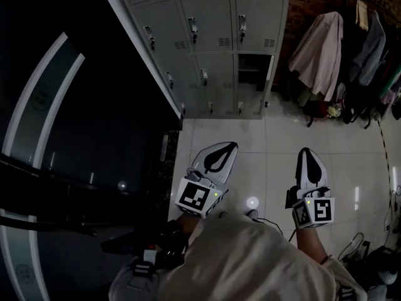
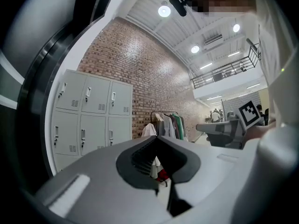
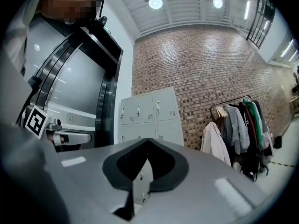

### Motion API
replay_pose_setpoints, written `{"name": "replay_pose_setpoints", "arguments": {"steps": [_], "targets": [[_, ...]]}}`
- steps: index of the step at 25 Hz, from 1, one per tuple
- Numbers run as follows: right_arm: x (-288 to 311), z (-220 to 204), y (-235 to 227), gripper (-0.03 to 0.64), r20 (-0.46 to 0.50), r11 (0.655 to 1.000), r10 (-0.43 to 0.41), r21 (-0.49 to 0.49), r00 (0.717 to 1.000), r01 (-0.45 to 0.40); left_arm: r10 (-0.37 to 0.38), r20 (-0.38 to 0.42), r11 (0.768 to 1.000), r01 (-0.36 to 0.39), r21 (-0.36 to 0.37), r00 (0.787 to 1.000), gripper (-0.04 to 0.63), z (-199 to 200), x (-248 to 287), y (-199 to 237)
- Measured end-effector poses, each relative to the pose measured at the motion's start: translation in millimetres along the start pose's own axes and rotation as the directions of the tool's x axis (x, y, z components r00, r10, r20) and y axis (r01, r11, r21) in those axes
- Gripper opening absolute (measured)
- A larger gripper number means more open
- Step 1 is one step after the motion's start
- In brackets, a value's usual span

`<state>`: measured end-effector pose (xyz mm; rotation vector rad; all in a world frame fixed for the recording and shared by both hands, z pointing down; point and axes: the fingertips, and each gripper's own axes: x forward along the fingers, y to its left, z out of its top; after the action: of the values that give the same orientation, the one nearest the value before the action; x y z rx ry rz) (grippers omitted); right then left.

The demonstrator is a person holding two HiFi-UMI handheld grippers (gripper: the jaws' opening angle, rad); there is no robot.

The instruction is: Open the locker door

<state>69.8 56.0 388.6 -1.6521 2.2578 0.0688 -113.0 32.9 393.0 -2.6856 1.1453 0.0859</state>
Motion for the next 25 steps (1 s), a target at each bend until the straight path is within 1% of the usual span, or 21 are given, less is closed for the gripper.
{"name": "replay_pose_setpoints", "arguments": {"steps": [5, 14, 17, 25], "targets": [[-4, 12, 4, 0.0, 0.002, 1.0, 0.007, -0.017, 1.0, -0.007, 0.021, -0.002, 1.0, -0.021, 0.003, 1.0, 0.067, 9, -6, 1], [-13, 18, 18, 0.0, -0.012, 1.0, 0.014, -0.015, 1.0, -0.014, 0.001, -0.018, 0.999, -0.002, -0.036, 1.0, 0.067, 10, -16, -5], [-19, 24, 23, 0.0, 0.007, 1.0, 0.021, -0.021, 1.0, -0.02, 0.0, -0.018, 0.999, 0.0, -0.033, 1.0, 0.067, 12, -22, -10], [-20, 28, 25, 0.0, -0.004, 1.0, 0.016, -0.023, 1.0, -0.016, 0.001, -0.02, 1.0, -0.001, -0.02, 1.0, 0.067, 19, -24, -13]]}}
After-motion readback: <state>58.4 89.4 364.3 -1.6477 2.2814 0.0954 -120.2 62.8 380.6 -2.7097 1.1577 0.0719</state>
